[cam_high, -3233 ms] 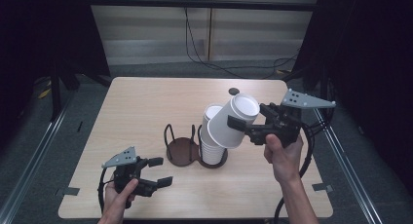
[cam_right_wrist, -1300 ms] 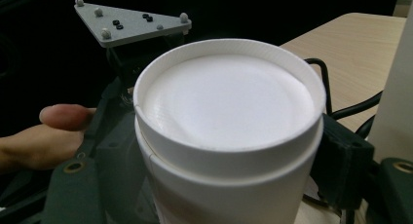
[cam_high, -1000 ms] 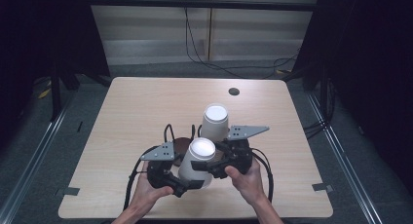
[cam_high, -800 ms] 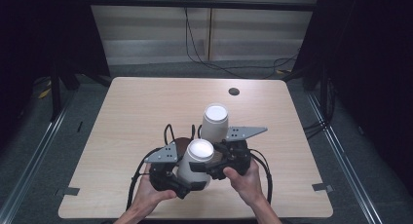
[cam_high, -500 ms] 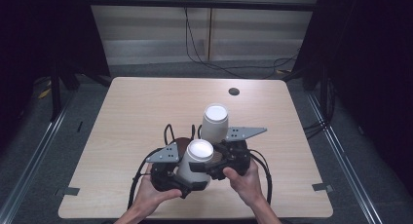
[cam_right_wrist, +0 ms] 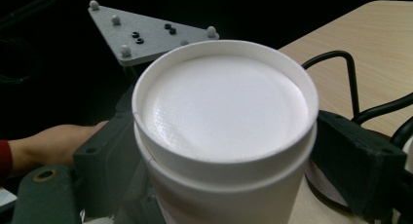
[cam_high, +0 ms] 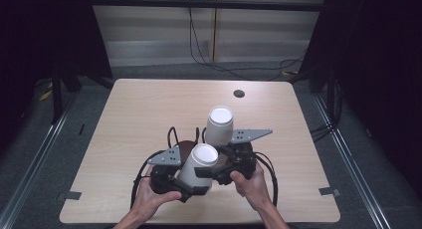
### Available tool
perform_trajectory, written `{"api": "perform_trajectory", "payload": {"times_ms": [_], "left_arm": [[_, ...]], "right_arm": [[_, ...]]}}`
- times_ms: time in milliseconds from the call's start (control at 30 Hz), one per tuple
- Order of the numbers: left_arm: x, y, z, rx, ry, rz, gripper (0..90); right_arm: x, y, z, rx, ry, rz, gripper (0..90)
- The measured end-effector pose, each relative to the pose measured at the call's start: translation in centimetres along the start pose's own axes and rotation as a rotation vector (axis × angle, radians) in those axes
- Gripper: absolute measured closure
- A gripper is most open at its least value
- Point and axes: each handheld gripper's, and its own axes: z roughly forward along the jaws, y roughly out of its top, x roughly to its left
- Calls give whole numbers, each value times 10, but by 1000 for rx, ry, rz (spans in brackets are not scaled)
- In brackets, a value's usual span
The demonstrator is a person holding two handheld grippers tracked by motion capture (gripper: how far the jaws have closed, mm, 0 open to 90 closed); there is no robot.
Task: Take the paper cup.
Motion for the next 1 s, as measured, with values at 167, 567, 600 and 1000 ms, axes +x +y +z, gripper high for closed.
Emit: {"api": "perform_trajectory", "payload": {"times_ms": [167, 567, 600, 1000], "left_arm": [[1, -1, -2, 44, 0, -3, 168], [7, 1, -21, 87, 34, -4, 174], [7, 1, -21, 87, 34, -4, 174], [13, 2, -33, 130, 72, 7, 174]], "right_arm": [[-3, 0, -5, -9, 1, 5, 141], [-9, -2, -19, -7, -8, -14, 142], [-9, -2, -19, -7, -8, -14, 142], [-10, -3, -20, 104, -47, -55, 142]]}}
